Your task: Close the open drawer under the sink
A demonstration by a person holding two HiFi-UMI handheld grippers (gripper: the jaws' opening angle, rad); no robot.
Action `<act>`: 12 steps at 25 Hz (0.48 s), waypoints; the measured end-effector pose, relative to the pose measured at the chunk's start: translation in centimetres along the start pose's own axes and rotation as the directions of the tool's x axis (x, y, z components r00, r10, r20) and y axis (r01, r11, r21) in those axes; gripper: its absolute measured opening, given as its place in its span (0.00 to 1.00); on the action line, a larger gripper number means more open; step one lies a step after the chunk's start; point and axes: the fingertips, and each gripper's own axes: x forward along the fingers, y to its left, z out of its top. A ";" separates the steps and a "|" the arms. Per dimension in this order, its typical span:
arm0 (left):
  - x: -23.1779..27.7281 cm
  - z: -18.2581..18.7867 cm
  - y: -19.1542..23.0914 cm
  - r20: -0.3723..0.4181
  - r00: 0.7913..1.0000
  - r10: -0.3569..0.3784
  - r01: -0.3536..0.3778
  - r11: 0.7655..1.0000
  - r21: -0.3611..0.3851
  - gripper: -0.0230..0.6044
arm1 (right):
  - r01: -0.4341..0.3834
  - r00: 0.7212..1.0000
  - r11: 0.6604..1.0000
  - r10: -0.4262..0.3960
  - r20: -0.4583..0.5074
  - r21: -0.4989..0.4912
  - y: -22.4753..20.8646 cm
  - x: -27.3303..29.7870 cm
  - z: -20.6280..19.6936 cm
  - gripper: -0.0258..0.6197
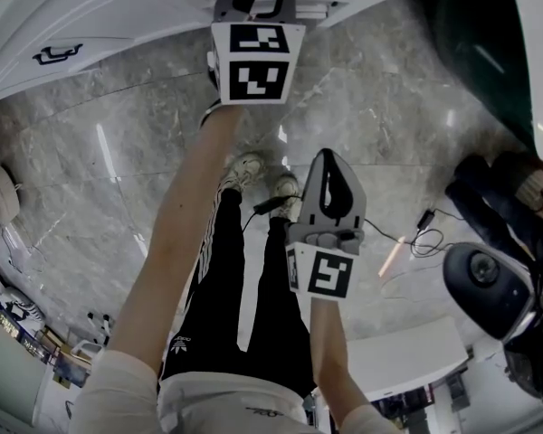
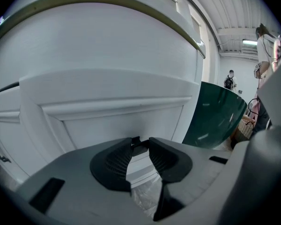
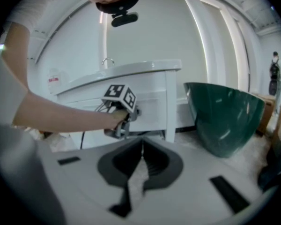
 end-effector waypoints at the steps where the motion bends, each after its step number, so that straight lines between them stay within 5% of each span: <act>1: 0.0 0.0 0.0 -0.006 1.000 -0.004 0.004 1.000 -0.007 0.25 | 0.004 1.000 1.000 -0.004 -0.001 -0.005 -0.1 -0.1 -0.1 0.09; 5: 0.1 -0.3 -0.5 -0.038 0.997 -0.060 0.057 0.997 -0.055 0.27 | 0.004 1.000 1.000 -0.004 -0.001 0.002 0.0 -0.9 -0.5 0.09; 7: 0.0 -1.2 -1.0 -0.077 0.990 -0.116 0.105 0.985 -0.134 0.38 | -0.004 1.000 1.000 0.004 0.006 0.011 0.3 -1.3 -0.5 0.09; 9: -0.5 -2.0 -1.0 -0.093 0.986 -0.138 0.116 0.971 -0.208 0.38 | -0.008 1.000 1.000 0.008 0.012 0.008 0.6 -1.9 -0.6 0.09; 12: -1.9 -3.1 -1.1 -0.103 0.986 -0.131 0.107 0.971 -0.213 0.38 | -0.012 1.000 1.000 0.012 0.016 0.002 0.8 -2.7 -0.8 0.09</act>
